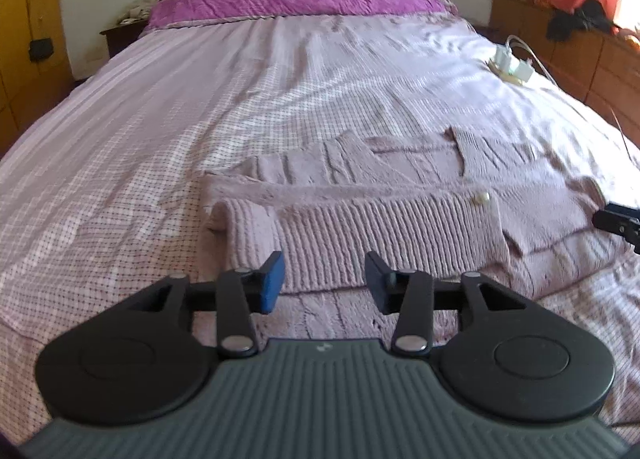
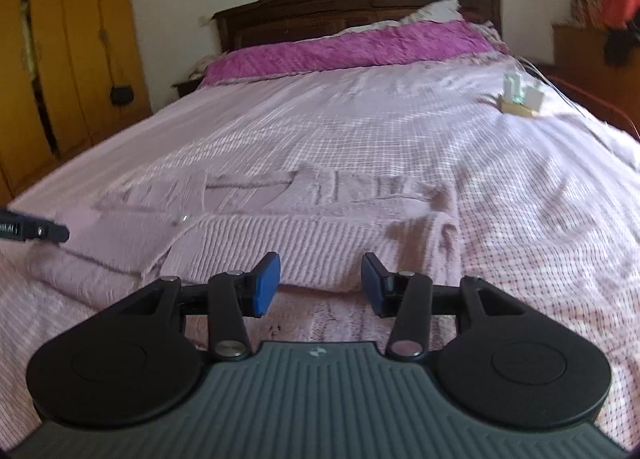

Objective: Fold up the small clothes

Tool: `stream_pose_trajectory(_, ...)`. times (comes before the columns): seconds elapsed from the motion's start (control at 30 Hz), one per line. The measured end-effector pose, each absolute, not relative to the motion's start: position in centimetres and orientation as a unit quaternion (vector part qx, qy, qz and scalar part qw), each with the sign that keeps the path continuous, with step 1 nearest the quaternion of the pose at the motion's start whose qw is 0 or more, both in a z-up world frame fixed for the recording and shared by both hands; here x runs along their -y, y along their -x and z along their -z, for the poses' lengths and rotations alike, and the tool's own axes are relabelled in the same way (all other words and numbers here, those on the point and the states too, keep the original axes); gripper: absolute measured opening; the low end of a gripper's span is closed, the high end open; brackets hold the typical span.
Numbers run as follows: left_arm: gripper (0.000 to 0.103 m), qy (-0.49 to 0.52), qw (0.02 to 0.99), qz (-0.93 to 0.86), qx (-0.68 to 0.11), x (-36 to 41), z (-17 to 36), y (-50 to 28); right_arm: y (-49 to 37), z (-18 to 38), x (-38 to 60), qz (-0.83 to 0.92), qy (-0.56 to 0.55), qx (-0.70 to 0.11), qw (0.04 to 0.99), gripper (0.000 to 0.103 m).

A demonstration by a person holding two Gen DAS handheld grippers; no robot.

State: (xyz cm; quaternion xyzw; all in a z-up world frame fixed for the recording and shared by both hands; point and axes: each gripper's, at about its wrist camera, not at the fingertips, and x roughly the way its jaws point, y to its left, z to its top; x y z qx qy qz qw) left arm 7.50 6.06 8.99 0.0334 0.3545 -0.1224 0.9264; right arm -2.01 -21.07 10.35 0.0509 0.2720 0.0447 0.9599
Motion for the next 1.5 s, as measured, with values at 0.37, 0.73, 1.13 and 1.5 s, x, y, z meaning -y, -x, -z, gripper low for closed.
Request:
stream_pose_trajectory(0.37, 0.052, -0.133, 0.918, 0.138, -0.348, -3.8, -7.9, -6.9, 1.3, -9.3, 17.1, -0.051, 0.107, -0.279, 0.953, 0.059)
stream_pose_trajectory(0.73, 0.052, -0.221, 0.896, 0.173, -0.345, -0.7, -5.8, -8.8, -0.7, -7.9, 14.1, -0.080, 0.212, -0.289, 0.930, 0.060)
stream_pose_trajectory(1.13, 0.052, -0.188, 0.902, 0.191, -0.337, -1.0, -5.0, -10.5, -4.2, -8.1, 16.1, -0.078, 0.103, -0.297, 0.946, 0.044)
stream_pose_trajectory(1.5, 0.010, -0.132, 0.930, 0.190, -0.287, -1.6, -6.3, -10.7, -4.7, -9.0, 15.7, -0.063, 0.098, -0.257, 0.959, 0.006)
